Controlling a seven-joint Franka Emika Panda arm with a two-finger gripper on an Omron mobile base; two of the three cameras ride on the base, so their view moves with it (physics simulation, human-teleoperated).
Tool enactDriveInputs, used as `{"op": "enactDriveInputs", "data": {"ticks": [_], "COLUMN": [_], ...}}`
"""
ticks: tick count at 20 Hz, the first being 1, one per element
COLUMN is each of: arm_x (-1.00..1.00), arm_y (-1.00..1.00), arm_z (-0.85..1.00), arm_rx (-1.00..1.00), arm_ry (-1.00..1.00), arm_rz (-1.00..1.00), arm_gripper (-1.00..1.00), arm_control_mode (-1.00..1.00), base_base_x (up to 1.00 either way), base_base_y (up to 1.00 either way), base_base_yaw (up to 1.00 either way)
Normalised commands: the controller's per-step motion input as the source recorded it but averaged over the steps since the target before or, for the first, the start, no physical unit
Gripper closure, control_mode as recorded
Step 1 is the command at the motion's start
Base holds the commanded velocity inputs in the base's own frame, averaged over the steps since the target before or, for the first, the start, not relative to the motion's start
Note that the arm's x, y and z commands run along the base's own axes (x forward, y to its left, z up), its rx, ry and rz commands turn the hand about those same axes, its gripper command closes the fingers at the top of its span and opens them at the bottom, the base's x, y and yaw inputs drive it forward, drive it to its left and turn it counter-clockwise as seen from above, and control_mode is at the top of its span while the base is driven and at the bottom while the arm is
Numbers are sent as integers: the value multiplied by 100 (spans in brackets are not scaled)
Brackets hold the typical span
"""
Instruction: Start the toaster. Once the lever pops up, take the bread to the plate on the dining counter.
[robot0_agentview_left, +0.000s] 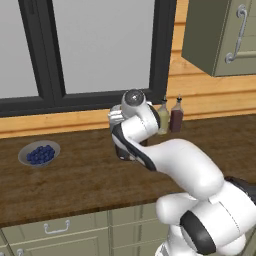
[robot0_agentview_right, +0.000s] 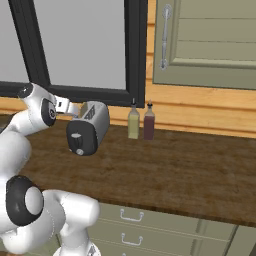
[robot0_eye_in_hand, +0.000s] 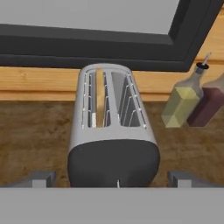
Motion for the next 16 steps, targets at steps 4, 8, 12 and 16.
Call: {"op": "enactDriveInputs", "data": {"ticks": [4, 8, 12, 16], "arm_x": [63, 54, 54, 42], "arm_y": [0, 0, 0, 0], "arm_z": [-31, -30, -26, -23], "arm_rx": [0, 0, 0, 0], "arm_ry": [0, 0, 0, 0], "arm_rz": [-2, -2, -1, 0], "arm_gripper": [-100, -100, -100, -100], "arm_control_mode": [-100, -100, -100, -100], "base_base_x": [0, 0, 0, 0], "base_base_y": [0, 0, 0, 0], "base_base_yaw": [0, 0, 0, 0]}}
